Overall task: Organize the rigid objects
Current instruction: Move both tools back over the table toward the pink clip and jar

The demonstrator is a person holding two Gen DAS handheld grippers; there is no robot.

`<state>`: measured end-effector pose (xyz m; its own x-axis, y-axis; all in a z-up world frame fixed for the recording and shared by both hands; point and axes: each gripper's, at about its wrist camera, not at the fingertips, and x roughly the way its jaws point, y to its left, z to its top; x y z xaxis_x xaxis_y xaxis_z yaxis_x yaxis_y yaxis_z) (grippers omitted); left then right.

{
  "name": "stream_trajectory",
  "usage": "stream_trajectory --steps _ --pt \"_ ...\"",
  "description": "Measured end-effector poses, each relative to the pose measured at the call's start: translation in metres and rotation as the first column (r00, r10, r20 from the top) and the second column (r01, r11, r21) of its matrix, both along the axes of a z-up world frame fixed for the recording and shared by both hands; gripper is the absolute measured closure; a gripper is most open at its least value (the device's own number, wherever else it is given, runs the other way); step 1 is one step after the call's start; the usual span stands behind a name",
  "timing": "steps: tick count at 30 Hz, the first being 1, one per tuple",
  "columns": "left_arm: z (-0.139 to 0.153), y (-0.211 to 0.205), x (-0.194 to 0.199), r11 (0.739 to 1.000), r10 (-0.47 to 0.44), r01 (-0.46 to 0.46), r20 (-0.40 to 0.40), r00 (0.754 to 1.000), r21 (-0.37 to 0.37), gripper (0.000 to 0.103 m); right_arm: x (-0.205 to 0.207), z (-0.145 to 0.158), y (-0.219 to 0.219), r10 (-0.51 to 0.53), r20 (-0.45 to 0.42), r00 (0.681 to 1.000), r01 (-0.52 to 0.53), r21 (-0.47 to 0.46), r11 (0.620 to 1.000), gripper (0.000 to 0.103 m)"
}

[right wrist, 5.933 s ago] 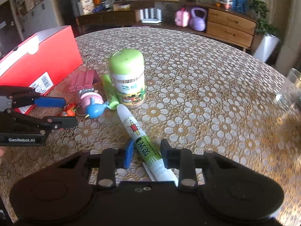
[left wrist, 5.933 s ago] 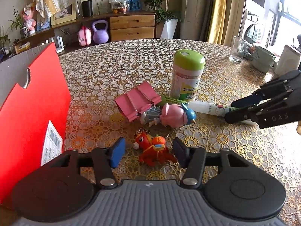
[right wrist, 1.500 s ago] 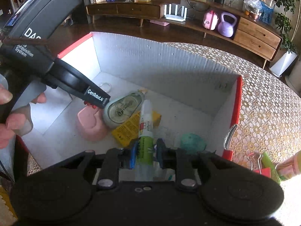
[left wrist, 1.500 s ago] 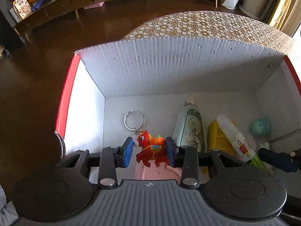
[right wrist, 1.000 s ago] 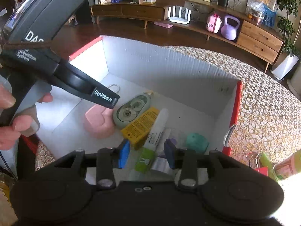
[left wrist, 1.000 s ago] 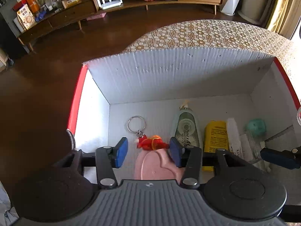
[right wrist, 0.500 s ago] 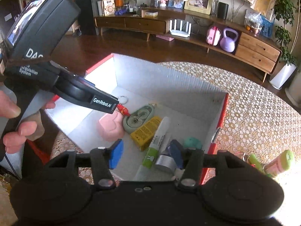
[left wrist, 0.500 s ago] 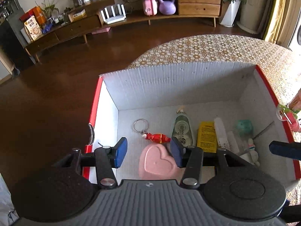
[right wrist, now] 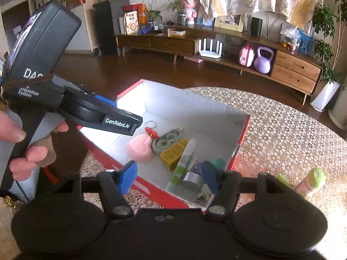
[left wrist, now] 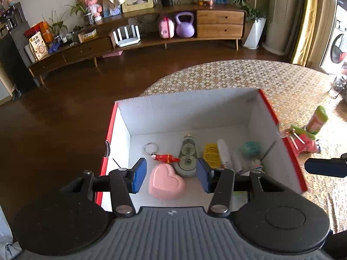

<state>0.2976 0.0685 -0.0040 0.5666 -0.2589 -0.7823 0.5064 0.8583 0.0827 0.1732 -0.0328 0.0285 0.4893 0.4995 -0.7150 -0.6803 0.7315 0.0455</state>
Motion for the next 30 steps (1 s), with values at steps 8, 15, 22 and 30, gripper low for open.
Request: stream_trajectory --steps 8,15,22,30 --pt "0.019 -0.001 -0.037 0.999 -0.022 0.025 0.054 0.998 -0.040 0.043 -0.031 0.017 -0.022 0.021 0.029 0.999 -0.022 0.020 1.000 0.029" --pt "0.023 -0.003 -0.065 0.996 -0.044 0.050 0.069 0.997 -0.078 0.043 -0.051 0.027 -0.043 0.032 0.048 0.998 -0.035 0.055 0.998 0.018" --pt "0.027 -0.011 -0.099 0.989 -0.067 0.082 0.123 0.990 -0.120 0.033 -0.061 0.034 -0.072 0.009 0.062 0.998 -0.015 0.093 0.996 0.012" --pt "0.027 -0.030 -0.132 0.974 -0.107 0.138 0.175 0.979 -0.178 0.026 -0.064 0.036 -0.111 -0.034 0.079 0.996 0.024 0.127 0.992 0.005"
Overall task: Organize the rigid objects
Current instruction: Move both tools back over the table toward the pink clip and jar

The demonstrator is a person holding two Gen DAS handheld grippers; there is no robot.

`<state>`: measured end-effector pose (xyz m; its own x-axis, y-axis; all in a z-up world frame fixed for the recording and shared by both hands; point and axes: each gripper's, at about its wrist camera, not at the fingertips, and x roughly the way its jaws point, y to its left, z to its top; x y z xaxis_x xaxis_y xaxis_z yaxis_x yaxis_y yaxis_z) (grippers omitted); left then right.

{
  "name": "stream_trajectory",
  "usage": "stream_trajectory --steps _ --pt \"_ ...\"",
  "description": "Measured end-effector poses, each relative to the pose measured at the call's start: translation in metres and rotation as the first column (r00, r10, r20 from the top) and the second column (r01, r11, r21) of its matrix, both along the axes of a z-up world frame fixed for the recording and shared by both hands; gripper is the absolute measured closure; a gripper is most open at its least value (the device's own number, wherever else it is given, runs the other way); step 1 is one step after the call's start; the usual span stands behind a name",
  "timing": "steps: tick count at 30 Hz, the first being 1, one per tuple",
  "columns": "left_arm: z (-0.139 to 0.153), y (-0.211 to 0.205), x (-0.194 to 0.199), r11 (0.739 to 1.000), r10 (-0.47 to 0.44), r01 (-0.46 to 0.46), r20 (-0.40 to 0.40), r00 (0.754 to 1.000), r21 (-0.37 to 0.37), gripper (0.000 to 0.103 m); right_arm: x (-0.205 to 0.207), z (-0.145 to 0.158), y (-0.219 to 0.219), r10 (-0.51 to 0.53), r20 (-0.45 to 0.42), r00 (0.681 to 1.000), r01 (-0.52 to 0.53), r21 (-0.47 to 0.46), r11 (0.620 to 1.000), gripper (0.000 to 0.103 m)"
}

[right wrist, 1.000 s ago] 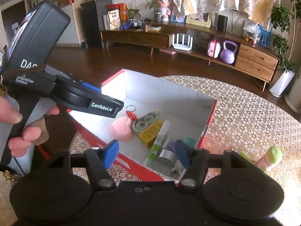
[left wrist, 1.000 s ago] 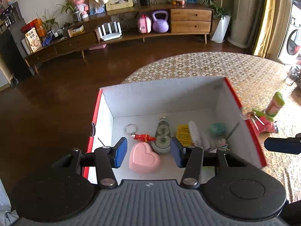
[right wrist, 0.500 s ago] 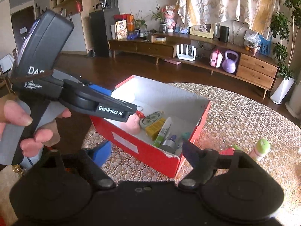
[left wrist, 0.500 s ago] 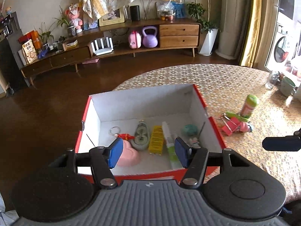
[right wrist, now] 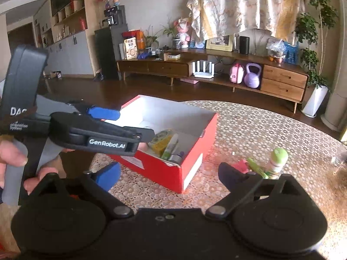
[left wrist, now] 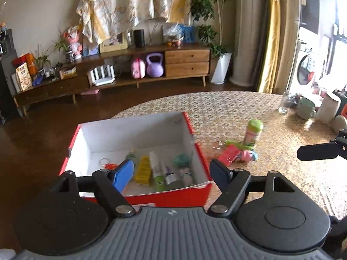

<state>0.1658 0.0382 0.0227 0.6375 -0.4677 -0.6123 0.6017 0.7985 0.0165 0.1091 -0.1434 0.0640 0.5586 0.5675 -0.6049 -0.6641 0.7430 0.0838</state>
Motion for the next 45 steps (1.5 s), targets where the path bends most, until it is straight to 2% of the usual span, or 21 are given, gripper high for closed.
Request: stream_trajectory --steps 7,14,23,30,35,45 --pt "-0.007 -0.025 -0.020 0.998 -0.039 0.040 0.025 0.999 -0.048 0.023 0.001 -0.005 -0.028 -0.031 0.015 0.999 0.030 0.034 0.999 0.001" --pt "-0.021 -0.055 -0.031 0.993 -0.068 0.067 -0.005 0.998 -0.095 0.021 0.008 -0.022 -0.071 -0.070 0.011 0.997 0.069 0.055 0.996 0.001" --pt "-0.050 -0.107 -0.032 0.993 -0.098 0.096 -0.023 0.995 -0.062 0.021 0.033 -0.058 -0.101 -0.127 0.000 0.992 0.126 -0.041 0.991 0.001" --pt "-0.079 -0.135 -0.024 0.992 -0.117 0.116 -0.030 0.993 -0.053 0.021 0.060 -0.069 -0.123 -0.150 0.031 0.988 0.152 -0.087 0.985 0.001" --pt "-0.094 -0.155 -0.021 0.990 -0.134 0.134 0.005 0.991 -0.037 0.021 0.087 -0.075 -0.143 -0.215 0.014 0.977 0.215 -0.080 0.973 0.001" --pt "-0.129 -0.189 0.007 0.993 -0.116 0.116 -0.012 0.993 -0.001 0.021 0.130 -0.098 -0.142 -0.231 -0.016 0.973 0.229 -0.099 0.968 0.003"
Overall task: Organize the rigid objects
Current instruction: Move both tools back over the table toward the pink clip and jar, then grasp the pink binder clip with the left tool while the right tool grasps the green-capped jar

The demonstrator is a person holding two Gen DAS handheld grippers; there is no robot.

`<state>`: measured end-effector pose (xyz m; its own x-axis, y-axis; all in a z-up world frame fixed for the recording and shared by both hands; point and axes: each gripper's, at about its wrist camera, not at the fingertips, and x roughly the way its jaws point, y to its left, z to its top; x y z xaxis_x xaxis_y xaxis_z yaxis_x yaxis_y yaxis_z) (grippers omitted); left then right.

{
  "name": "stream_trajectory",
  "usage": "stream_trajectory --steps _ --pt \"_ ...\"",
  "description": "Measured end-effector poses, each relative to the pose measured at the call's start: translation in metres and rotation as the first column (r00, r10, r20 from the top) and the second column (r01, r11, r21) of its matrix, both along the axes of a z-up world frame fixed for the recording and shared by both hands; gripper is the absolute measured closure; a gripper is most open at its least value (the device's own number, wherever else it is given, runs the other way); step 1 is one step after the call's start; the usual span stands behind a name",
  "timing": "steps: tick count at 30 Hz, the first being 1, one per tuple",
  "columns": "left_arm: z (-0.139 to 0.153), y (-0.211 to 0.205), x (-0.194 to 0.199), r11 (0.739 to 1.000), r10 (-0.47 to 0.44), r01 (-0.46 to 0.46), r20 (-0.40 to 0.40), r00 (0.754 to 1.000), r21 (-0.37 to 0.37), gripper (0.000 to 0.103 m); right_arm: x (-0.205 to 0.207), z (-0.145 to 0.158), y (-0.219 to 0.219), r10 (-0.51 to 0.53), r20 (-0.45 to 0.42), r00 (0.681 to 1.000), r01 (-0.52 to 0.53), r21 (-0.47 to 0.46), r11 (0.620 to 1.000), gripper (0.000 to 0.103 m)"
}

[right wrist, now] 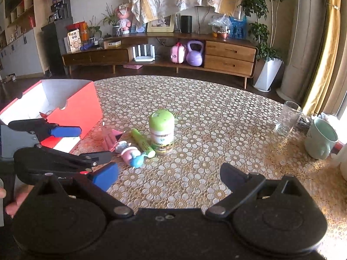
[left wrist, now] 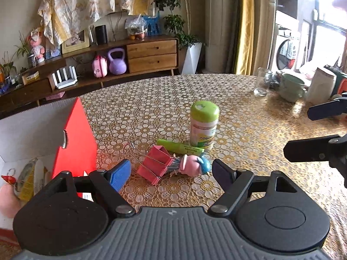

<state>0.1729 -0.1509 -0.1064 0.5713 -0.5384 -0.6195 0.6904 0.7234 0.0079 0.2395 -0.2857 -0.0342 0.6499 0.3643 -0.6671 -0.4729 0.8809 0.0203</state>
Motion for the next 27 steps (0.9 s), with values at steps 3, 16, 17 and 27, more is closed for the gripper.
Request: stream_trajectory --steps 3,16,17,27 --pt "-0.010 -0.006 0.012 1.000 0.022 -0.022 -0.014 1.000 0.007 0.021 0.012 -0.007 0.003 0.004 -0.017 1.000 -0.004 0.002 1.000 0.005" --pt "-0.037 -0.009 0.043 0.996 0.078 -0.080 -0.054 0.995 -0.027 0.021 0.057 -0.026 0.030 0.016 -0.041 0.999 -0.015 0.032 0.999 0.017" --pt "-0.037 -0.008 0.045 0.996 0.076 -0.079 -0.059 0.995 -0.039 0.021 0.062 -0.028 0.033 0.017 -0.043 0.999 -0.015 0.037 0.999 0.019" --pt "-0.042 -0.003 0.058 0.992 0.054 -0.068 -0.126 0.991 -0.109 0.023 0.094 -0.053 0.053 -0.017 -0.067 0.998 0.019 0.031 0.999 0.031"
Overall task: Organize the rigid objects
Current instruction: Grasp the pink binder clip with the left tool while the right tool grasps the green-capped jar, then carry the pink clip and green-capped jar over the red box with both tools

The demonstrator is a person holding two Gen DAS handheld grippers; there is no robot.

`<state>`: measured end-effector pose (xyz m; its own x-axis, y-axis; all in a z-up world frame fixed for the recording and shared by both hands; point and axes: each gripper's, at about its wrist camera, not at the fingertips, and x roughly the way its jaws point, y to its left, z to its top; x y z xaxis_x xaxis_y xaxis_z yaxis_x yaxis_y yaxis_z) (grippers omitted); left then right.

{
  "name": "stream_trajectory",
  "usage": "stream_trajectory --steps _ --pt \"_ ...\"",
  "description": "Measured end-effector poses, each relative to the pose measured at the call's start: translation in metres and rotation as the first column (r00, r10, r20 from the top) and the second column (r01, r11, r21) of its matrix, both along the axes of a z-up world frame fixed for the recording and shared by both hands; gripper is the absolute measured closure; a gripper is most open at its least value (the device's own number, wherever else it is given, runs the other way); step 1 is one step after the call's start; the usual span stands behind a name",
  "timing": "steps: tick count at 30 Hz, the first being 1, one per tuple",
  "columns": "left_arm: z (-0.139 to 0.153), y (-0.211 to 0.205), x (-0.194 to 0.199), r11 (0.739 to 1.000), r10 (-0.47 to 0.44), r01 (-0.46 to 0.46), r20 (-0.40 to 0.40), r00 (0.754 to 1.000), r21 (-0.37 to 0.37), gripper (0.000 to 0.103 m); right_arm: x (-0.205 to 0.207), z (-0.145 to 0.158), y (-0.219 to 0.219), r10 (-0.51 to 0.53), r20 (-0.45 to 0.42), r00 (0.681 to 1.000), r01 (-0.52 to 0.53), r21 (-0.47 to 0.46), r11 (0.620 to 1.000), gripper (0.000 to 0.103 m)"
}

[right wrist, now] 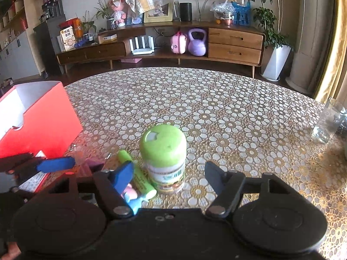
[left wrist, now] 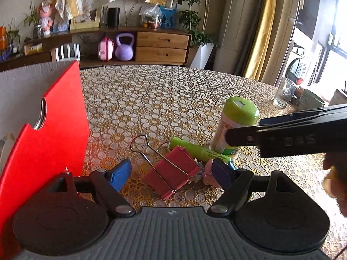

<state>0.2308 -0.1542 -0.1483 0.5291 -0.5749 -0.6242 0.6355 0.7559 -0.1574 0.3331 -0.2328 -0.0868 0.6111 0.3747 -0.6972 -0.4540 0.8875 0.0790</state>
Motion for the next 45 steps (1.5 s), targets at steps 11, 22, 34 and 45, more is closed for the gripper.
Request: stream_trajectory --steps 11,22,34,45 --pt "-0.001 0.002 0.006 0.997 -0.057 0.056 -0.030 0.998 -0.044 0.041 0.010 -0.013 0.013 -0.015 -0.008 1.000 0.015 -0.012 1.000 0.058" --pt "0.002 0.008 0.001 0.997 -0.069 0.068 -0.013 0.998 -0.042 0.052 -0.001 -0.006 0.012 -0.039 0.031 0.999 0.040 -0.033 0.999 0.061" --pt "0.020 0.016 -0.015 0.997 -0.063 0.063 -0.011 0.998 -0.037 0.052 -0.043 0.021 -0.011 -0.046 0.025 0.999 0.047 -0.005 0.999 0.061" --pt "0.055 0.031 -0.044 0.998 -0.060 0.060 0.003 0.998 -0.035 0.052 -0.088 0.058 -0.019 -0.043 0.017 0.999 0.043 0.013 0.999 0.061"
